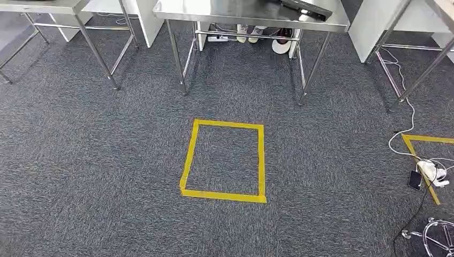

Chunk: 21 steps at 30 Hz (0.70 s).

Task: Take the parts from the cabinet and place them on the table.

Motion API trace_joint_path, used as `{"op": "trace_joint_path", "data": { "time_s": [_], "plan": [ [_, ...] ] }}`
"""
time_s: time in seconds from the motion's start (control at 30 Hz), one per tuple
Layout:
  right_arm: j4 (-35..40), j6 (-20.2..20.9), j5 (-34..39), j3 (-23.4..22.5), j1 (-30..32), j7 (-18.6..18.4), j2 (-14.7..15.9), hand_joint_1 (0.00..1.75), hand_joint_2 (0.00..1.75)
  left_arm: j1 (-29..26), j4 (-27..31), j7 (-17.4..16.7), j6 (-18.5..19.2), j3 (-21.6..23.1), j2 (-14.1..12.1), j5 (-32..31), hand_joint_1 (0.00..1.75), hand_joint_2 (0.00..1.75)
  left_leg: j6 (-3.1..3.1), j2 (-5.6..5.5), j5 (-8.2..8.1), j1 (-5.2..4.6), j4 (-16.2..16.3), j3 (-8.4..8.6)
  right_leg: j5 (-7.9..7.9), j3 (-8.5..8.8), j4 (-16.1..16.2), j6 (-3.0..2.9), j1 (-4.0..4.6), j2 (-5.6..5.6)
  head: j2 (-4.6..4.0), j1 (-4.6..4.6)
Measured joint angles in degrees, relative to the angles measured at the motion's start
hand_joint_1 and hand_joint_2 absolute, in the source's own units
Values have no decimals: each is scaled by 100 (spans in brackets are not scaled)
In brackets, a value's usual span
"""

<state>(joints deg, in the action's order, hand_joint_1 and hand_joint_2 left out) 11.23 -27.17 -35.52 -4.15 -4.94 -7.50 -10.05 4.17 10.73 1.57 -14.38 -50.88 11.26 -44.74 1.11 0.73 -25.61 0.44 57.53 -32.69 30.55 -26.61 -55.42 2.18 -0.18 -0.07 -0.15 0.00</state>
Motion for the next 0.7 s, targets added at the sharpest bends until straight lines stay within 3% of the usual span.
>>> {"op": "trace_joint_path", "data": {
  "time_s": [0.1, 0.13, 0.17, 0.2, 0.27, 0.3, 0.33, 0.37, 0.43, 0.47, 0.5, 0.53, 0.6, 0.63, 0.67, 0.7],
  "plan": [
    [-2, 0, -2, -11, 24, 2, 4, 0, 0, -6, 0, 20, 30, 0, 2, 37, 0, 0, -111, -1, 72, 28, -21, -6, -51, -41, -28, -119, 10, 0, 0, 2],
    [-2, 0, -4, -13, 18, 2, 2, 0, 0, -11, 0, 22, 33, 0, 0, 37, 0, 0, -135, -19, 18, 59, 33, -49, -104, -43, -4, -195, -90, -3, 0, 0],
    [-2, 0, -4, -15, 8, 2, 2, 0, 0, -15, 0, 24, 33, 0, -2, 42, 0, 0, -156, -33, -151, 59, 179, -113, -131, -24, -5, -239, -68, -8, 0, -13],
    [-2, 0, -2, -15, 5, 2, 0, 0, 0, -15, 0, 24, 33, 0, -2, 42, 0, 0, -175, -34, -469, 64, 587, -270, -164, -63, -8, -296, -57, -14, 0, -24],
    [-2, 0, 4, -20, 16, 2, -2, 0, 0, -18, 0, 28, 33, 0, 0, 42, 0, 0, -215, -47, -907, 65, 1503, -633, -203, -138, -29, -324, -19, -24, 0, -20],
    [-2, -4, 18, -26, 24, 2, -2, 0, 0, -24, 0, 33, 33, 0, 0, 42, 0, 0, -220, -49, -970, 65, 1786, -730, -209, -169, -47, -324, -4, -26, 0, -17],
    [-2, -4, 22, -35, 29, 2, 0, 0, 0, -33, 0, 35, 33, 0, 0, 42, 0, 0, -210, -50, -913, 65, 1780, -692, -219, -187, -62, -335, 8, -25, 0, -20],
    [-2, -7, 24, -44, 31, 2, 0, 0, 0, -37, 0, 37, 33, -2, -2, 42, 0, 0, -180, -52, -715, 64, 1480, -505, -219, -198, -77, -334, 23, -22, 0, -20],
    [-2, -7, 111, -57, 31, 24, -4, 0, 0, -28, 0, 41, 33, -2, -2, 33, 0, 0, -88, -120, -261, 53, 480, 50, -221, -186, -88, -328, 50, 41, 0, -22],
    [-2, -7, 215, -94, 23, 72, -17, 0, 0, -27, 2, 44, 33, 0, -20, 33, 0, 0, -13, -361, -244, 51, 138, 219, -225, -200, -89, -319, 30, 49, 0, -9],
    [0, -22, 357, -173, -8, 129, -26, 0, 0, -41, 0, 50, 33, 0, -28, 31, 0, 0, 3, -371, -250, 51, 29, 269, -236, -292, -119, -297, 111, 61, 0, -4],
    [0, -35, 468, -245, -26, 179, -31, 0, 0, -49, 0, 55, 31, 0, -24, 22, 0, 0, 6, -315, -256, 18, 27, 254, -264, -290, -116, -255, 56, 91, 0, -20],
    [-2, -44, 575, -371, -8, 230, -57, 0, 0, -59, 0, 55, 33, -2, -22, 7, 0, 0, 63, -245, -216, -7, -9, 227, -317, -329, -97, -172, 37, 169, 0, -24],
    [-2, -50, 610, -424, 10, 232, -48, 0, 0, -53, 0, 55, 33, 0, 2, -7, 0, 0, 121, -179, -148, 77, -108, 246, -304, -367, -116, -144, 108, 186, 0, -11],
    [-4, -52, 630, -476, 25, 232, -44, 0, 0, -47, 2, 55, 31, -2, 0, -9, 0, 0, 134, -135, -117, 52, -151, 254, -220, -446, -227, -143, 63, 136, 0, -15],
    [-4, -57, 665, -525, 26, 247, -48, 0, 0, -46, 2, 55, 31, 0, -4, -11, 0, 0, 171, -81, -96, 66, -153, 229, -4, -634, -596, -163, 53, 114, 0, 26]
  ]
}}
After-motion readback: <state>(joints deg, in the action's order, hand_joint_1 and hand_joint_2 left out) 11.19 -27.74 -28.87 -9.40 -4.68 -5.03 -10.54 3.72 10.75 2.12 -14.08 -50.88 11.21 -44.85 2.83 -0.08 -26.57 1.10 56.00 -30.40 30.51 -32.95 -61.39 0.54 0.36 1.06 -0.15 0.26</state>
